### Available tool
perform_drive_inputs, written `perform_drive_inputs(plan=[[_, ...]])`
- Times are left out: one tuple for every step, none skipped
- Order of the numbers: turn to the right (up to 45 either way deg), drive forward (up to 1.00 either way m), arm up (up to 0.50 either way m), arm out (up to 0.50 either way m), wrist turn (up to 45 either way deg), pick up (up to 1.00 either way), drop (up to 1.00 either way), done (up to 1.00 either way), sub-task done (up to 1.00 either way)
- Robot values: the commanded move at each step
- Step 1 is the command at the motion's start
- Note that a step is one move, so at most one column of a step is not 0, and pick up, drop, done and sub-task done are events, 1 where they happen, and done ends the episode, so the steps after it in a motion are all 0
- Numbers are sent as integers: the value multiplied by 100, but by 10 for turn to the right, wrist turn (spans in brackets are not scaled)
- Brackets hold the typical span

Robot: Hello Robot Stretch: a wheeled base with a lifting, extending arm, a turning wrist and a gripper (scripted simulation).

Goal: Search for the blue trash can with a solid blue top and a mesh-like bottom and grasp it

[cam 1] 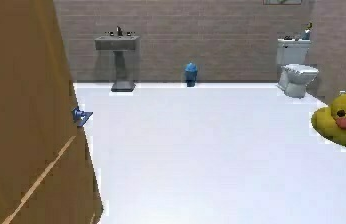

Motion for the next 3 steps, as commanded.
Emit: perform_drive_inputs(plan=[[0, 100, 0, 0, 0, 0, 0, 0, 0], [0, 100, 0, 0, 0, 0, 0, 0, 0], [0, 100, 0, 0, 0, 0, 0, 0, 0]])
